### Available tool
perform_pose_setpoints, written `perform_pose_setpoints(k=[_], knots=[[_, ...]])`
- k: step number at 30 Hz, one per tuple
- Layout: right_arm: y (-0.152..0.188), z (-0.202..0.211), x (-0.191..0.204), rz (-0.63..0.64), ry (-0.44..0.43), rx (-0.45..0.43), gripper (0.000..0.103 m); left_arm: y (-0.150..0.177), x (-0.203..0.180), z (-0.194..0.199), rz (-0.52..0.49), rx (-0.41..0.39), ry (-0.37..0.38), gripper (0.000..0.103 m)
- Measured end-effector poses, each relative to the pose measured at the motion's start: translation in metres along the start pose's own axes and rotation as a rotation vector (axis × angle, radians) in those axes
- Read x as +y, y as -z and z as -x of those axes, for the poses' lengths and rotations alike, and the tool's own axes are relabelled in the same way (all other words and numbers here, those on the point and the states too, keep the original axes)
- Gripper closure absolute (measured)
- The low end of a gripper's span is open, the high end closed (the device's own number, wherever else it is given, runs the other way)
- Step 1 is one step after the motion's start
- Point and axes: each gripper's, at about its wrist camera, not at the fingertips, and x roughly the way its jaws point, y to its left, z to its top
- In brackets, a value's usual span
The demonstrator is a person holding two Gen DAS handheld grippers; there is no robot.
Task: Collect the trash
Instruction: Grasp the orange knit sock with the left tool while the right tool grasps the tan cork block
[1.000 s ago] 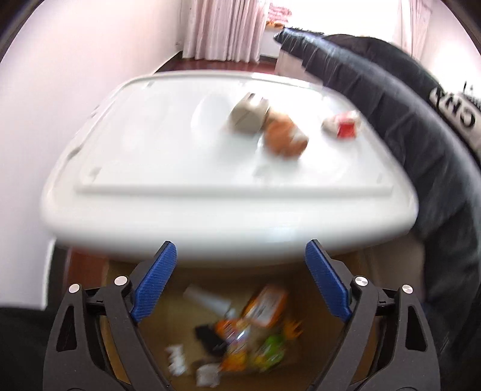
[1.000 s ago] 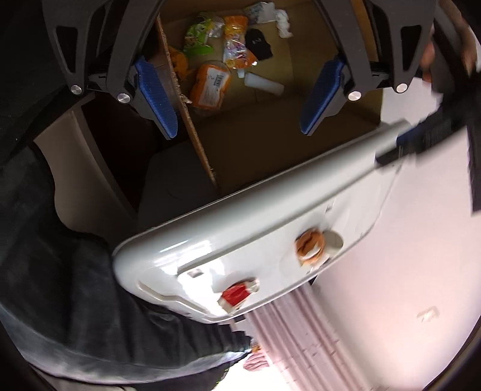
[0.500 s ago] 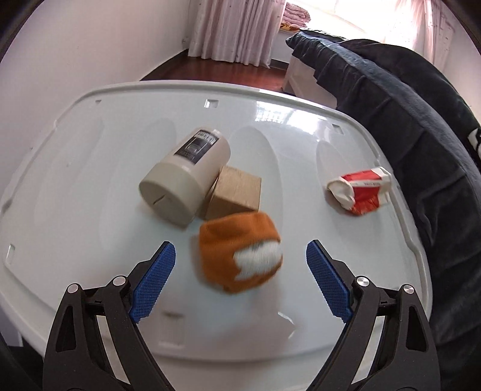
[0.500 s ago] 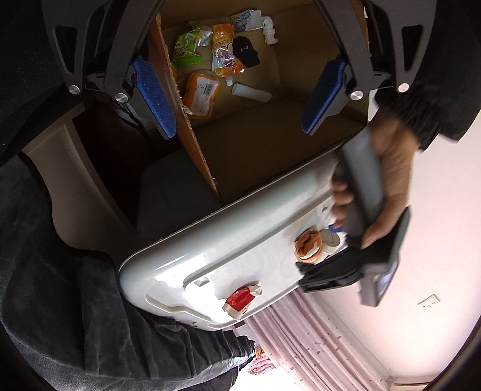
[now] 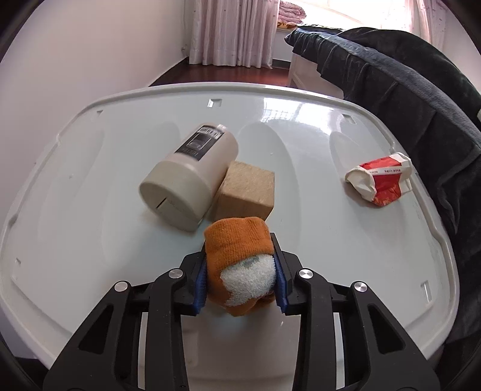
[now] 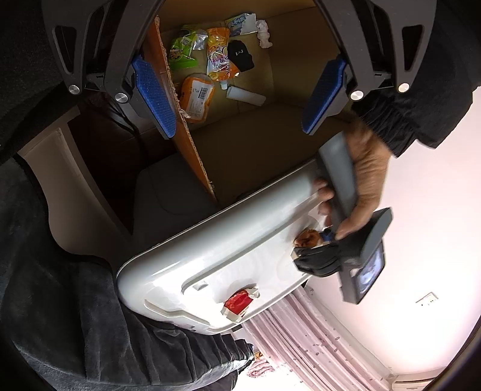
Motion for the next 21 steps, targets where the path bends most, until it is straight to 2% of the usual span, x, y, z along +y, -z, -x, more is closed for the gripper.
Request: perform_pose_setpoints(k=[3, 6, 10, 13, 16, 18, 21], knots=[[0.001, -0.001, 0.001, 0.009, 0.023, -0.005, 0.019, 0.012, 0.011, 0.022, -0.047, 0.000, 0.013, 0.070], [0.002, -0.003, 0.004, 0.026, 0.047, -0.009, 0.019, 0.031, 0.034, 0.063, -0.119, -0.023, 0.040, 0.070], [-0.002, -0.003, 0.009, 0.036, 0.062, -0.028, 0.019, 0.053, 0.070, 0.109, -0.181, -0.051, 0.011, 0.070], [-0.020, -0.010, 0.025, 0.079, 0.043, -0.005, 0.018, 0.064, 0.096, 0.130, -0.156, -0.082, -0.006, 0.070], [-0.053, -0.025, 0.059, 0.206, 0.041, 0.006, 0.018, 0.070, 0.111, 0.134, -0.099, -0.115, -0.002, 0.070], [-0.081, -0.041, 0.088, 0.358, 0.062, -0.028, 0.018, 0.072, 0.118, 0.129, -0.060, -0.098, 0.008, 0.070], [-0.114, -0.067, 0.109, 0.433, 0.096, -0.072, 0.018, 0.075, 0.130, 0.123, -0.014, -0.051, 0.019, 0.070]])
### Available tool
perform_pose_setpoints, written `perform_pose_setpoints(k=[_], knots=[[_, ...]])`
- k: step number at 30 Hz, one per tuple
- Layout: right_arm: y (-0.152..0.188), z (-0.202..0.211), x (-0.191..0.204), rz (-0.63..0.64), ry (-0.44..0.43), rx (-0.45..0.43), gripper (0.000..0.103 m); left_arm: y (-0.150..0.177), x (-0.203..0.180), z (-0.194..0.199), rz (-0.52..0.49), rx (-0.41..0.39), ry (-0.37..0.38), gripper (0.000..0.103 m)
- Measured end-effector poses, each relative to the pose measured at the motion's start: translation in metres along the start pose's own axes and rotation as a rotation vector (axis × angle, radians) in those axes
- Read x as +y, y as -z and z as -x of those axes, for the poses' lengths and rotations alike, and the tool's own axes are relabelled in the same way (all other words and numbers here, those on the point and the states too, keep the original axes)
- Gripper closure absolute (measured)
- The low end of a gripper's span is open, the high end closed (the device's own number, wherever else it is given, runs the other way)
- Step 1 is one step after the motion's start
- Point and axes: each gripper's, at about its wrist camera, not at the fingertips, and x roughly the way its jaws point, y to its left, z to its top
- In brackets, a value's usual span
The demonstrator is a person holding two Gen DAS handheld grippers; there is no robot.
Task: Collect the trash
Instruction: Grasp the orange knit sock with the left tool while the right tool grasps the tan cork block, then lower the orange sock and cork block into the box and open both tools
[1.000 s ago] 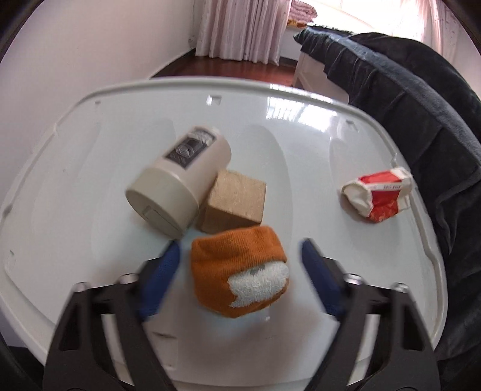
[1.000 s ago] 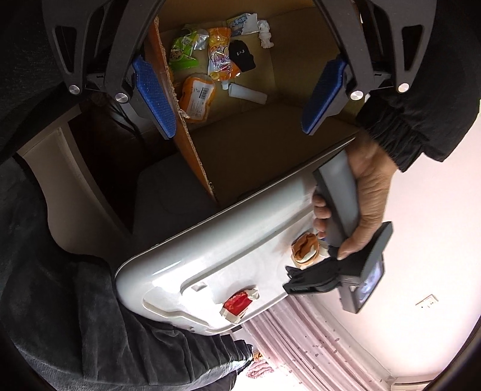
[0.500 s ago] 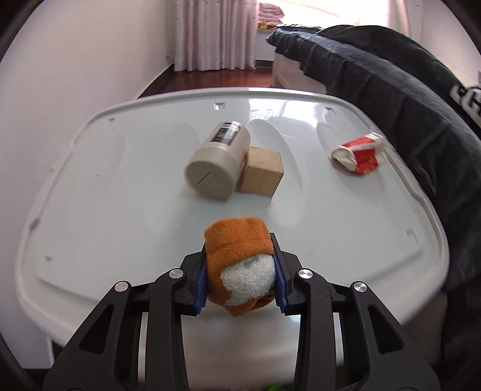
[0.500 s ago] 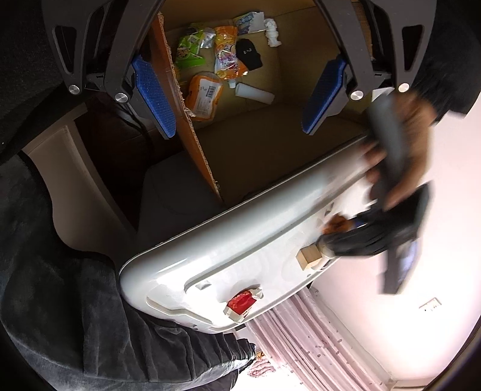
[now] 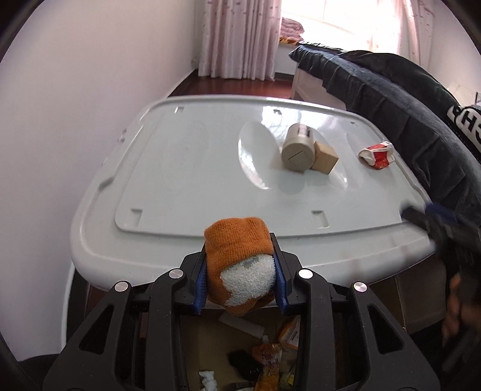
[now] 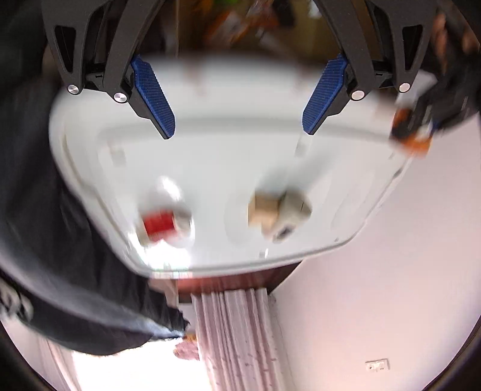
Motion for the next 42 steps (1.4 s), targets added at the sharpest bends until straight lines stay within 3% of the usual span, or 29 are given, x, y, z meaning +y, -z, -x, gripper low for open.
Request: perform_pose_setpoints(k=[4, 8, 16, 25, 27, 34, 42], knots=[[-0.041, -0.052, 0.002, -0.011, 0.051, -0.007, 0.022, 0.001, 0.011, -0.002, 0.050, 0.012, 0.007, 0.070], [-0.056, -0.099, 0.018, 0.022, 0.073, 0.035, 0.024, 0.001, 0.015, 0.002, 0.051, -0.013, -0.025, 0.069], [-0.076, -0.146, 0.024, -0.019, 0.124, 0.099, 0.027, 0.002, 0.027, 0.001, 0.091, -0.009, -0.030, 0.069], [-0.086, -0.173, 0.031, -0.064, 0.129, 0.164, 0.049, 0.003, 0.029, 0.003, 0.104, -0.007, -0.034, 0.069], [-0.089, -0.177, 0.033, -0.077, 0.113, 0.164, 0.068, 0.003, 0.029, 0.003, 0.102, -0.008, -0.034, 0.069], [-0.085, -0.173, 0.033, -0.127, 0.106, 0.149, 0.069, 0.002, 0.024, 0.003, 0.089, -0.026, -0.020, 0.069], [-0.073, -0.161, 0.033, -0.083, 0.109, 0.142, 0.069, 0.005, 0.019, 0.000, 0.090, -0.031, -0.013, 0.069]])
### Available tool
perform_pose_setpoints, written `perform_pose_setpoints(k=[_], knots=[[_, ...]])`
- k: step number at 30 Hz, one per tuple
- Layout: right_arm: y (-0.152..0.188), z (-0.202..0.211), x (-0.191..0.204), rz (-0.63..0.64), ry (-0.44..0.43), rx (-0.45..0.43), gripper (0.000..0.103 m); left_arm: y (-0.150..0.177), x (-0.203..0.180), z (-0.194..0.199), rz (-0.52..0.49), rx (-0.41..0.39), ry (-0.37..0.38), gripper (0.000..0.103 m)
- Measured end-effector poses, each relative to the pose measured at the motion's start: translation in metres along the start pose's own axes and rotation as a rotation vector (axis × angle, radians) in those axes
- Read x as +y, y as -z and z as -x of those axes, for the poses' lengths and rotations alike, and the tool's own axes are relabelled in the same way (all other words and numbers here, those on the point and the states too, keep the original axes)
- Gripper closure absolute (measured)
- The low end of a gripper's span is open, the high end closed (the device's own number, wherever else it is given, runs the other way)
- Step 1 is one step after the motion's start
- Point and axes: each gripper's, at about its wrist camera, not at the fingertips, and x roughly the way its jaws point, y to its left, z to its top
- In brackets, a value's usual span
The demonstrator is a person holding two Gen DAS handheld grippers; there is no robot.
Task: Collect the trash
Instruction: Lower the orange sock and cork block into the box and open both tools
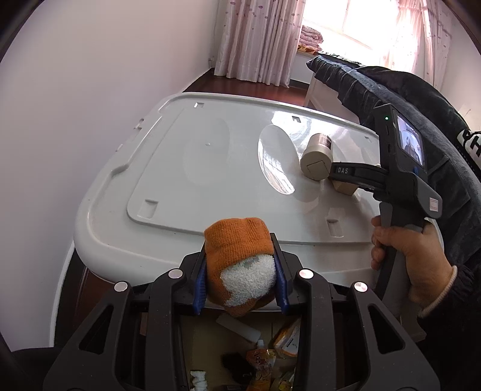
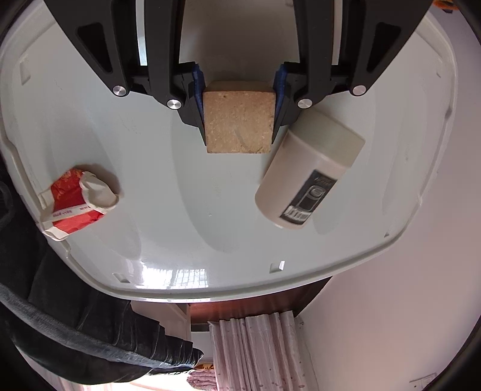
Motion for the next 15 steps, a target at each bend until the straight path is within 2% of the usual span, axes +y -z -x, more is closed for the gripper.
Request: perform_pose_setpoints(k=[9, 15], knots=[[0.037, 0.037, -0.006, 0.064, 0.027, -0.003, 0.069, 0.009, -0.020, 0.003, -0.081, -0.047, -0.009, 0.069], [0.062, 0.082, -0.028, 0.108, 0.046, -0.058, 0.069, 0.017, -0.030, 0.002, -0.113, -0.053, 0.004, 0.069]])
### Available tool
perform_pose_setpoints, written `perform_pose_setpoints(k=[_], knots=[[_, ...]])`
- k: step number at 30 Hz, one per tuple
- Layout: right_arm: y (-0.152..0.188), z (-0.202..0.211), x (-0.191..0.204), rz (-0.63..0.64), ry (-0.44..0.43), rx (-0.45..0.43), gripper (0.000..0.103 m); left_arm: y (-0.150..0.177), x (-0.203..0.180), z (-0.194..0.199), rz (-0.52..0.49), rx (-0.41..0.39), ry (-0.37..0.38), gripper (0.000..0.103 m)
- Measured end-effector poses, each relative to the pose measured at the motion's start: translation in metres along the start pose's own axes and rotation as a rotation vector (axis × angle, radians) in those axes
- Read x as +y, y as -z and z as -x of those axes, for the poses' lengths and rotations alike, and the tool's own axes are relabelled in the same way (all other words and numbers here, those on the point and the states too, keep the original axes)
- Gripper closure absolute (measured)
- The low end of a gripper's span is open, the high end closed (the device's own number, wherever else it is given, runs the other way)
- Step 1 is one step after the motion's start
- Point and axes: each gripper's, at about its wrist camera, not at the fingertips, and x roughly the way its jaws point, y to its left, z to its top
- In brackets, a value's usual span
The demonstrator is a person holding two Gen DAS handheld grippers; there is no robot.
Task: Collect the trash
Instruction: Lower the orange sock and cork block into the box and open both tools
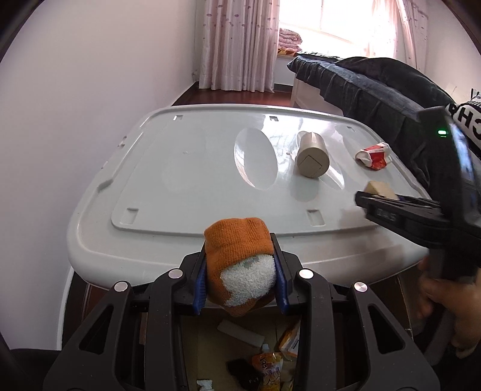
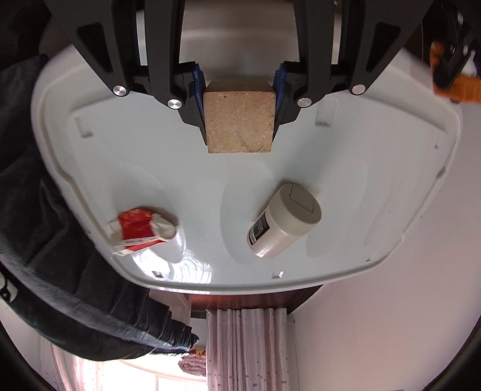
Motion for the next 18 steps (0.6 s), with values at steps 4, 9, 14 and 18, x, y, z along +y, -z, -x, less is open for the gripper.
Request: perform_pose_setpoints(k=[4, 9, 14, 18], knots=[[0.025, 0.038, -0.010, 0.008, -0.031, -0.026, 0.069, 0.008, -0.008, 0.005, -0.033, 0.016, -0.016, 0.069], [0.079, 0.086, -0.025, -0.024, -0.120, -0.025, 0.068, 0.038, -0.018, 0.027, -0.052, 0.064, 0.020, 0.069], [0.146, 0.102, -0.037, -0.125, -0.174, 0.028, 0.068, 0.079, -0.030, 0.041, -0.089, 0.139, 0.036, 0.069], [0.179, 0.091, -0.037, -0.159, -0.192, 0.113, 0.068, 0.099, -0.037, 0.042, -0.134, 0.196, 0.041, 0.069]])
